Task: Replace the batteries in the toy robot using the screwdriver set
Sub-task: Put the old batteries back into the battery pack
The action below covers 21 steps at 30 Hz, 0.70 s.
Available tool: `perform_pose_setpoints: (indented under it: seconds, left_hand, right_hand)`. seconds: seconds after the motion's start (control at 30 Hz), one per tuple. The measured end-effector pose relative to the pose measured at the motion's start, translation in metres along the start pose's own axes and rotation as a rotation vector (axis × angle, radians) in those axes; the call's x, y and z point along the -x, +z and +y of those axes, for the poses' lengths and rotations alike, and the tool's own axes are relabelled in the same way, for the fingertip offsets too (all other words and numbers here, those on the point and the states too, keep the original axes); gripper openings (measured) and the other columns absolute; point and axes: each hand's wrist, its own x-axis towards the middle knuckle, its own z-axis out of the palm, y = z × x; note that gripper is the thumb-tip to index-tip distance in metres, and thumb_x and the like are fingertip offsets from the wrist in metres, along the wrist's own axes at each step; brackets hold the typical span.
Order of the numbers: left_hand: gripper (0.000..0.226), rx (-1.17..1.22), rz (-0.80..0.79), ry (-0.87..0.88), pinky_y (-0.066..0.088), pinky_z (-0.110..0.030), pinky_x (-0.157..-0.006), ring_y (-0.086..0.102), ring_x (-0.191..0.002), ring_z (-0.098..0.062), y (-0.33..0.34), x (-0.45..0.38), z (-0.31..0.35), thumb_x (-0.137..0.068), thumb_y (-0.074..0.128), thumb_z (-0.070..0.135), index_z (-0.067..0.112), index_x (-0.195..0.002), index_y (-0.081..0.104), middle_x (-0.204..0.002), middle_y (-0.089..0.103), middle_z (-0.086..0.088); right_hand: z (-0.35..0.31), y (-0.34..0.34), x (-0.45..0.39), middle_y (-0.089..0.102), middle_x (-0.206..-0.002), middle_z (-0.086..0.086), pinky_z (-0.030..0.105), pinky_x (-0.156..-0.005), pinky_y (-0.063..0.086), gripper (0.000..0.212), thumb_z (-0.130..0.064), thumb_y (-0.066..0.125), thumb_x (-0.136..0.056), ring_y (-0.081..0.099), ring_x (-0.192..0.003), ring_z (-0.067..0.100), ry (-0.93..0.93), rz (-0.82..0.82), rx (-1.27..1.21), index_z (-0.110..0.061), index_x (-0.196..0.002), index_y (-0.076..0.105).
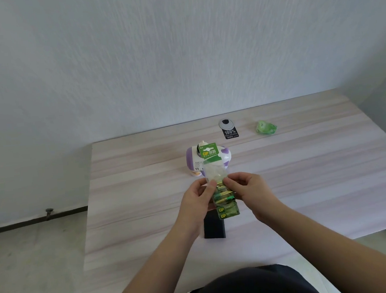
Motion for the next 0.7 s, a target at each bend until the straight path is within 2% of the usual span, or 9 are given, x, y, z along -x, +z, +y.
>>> perform_pose_setpoints:
  seconds: [0.17,0.3,0.37,0.47,0.53,0.6,0.7]
  left_hand:
    - [0.015,-0.1,0.042,0.071,0.061,-0.039,-0.079,0.072,-0.086,-0.017,-0.01,-0.002,0.002,-0.093,0.063,0.025,0.012,-0.1,0.067,-0.093,0.073,-0.006]
    - [0.013,-0.102,0.099,0.108,0.06,-0.047,-0.077,0.072,-0.084,-0.022,-0.012,-0.003,-0.003,-0.09,0.067,0.024,0.012,-0.094,0.067,-0.089,0.072,-0.007]
    - [0.012,-0.1,0.131,0.116,0.06,-0.049,-0.077,0.072,-0.083,-0.025,-0.014,-0.004,-0.005,-0.089,0.07,0.024,0.012,-0.091,0.068,-0.086,0.072,-0.008]
    - [0.011,-0.08,0.143,0.108,0.06,-0.049,-0.076,0.072,-0.083,-0.024,-0.016,-0.004,-0.007,-0.089,0.07,0.023,0.013,-0.091,0.068,-0.087,0.071,-0.008]
    - [0.012,-0.059,0.13,0.095,0.06,-0.047,-0.076,0.072,-0.082,-0.023,-0.019,-0.004,-0.007,-0.089,0.069,0.023,0.011,-0.093,0.068,-0.089,0.071,-0.01]
    - [0.014,-0.023,0.097,0.076,0.061,-0.045,-0.074,0.072,-0.081,-0.023,-0.022,-0.003,-0.006,-0.09,0.068,0.022,0.008,-0.094,0.067,-0.09,0.071,-0.012]
    - [0.015,0.063,0.03,0.017,0.06,-0.036,-0.068,0.072,-0.077,-0.019,-0.027,0.0,-0.001,-0.091,0.066,0.018,0.003,-0.095,0.066,-0.085,0.071,-0.01]
  right_hand:
    - [-0.001,0.008,0.002,0.074,-0.092,0.0,0.033,-0.083,0.059,0.012,-0.023,0.063,-0.092,0.072,-0.087,0.014,-0.025,0.002,0.024,-0.019,-0.101,0.07]
    - [-0.002,0.016,0.006,0.073,-0.091,-0.004,0.031,-0.081,0.058,0.014,-0.034,0.057,-0.095,0.07,-0.087,0.011,-0.069,0.021,0.107,-0.026,-0.102,0.067]
    - [-0.004,0.02,0.01,0.072,-0.092,-0.005,0.027,-0.078,0.057,0.017,-0.038,0.06,-0.093,0.07,-0.086,0.009,-0.077,0.003,0.143,-0.029,-0.106,0.066]
    - [-0.003,0.022,0.012,0.069,-0.091,-0.006,0.026,-0.075,0.058,0.027,-0.038,0.067,-0.087,0.069,-0.083,0.007,-0.1,0.005,0.272,-0.034,-0.113,0.062]
    - [-0.002,0.023,0.012,0.07,-0.09,-0.006,0.029,-0.076,0.059,0.024,-0.034,0.069,-0.087,0.069,-0.081,0.008,-0.12,0.03,0.309,-0.036,-0.11,0.062]
    - [0.0,0.024,0.013,0.073,-0.087,-0.007,0.03,-0.076,0.059,0.016,-0.029,0.069,-0.087,0.07,-0.08,0.008,-0.133,0.044,0.264,-0.039,-0.1,0.065]
    - [0.0,0.029,0.018,0.074,-0.085,-0.007,0.02,-0.068,0.056,0.013,-0.023,0.068,-0.089,0.071,-0.078,0.006,-0.108,0.041,0.13,-0.035,-0.09,0.068]
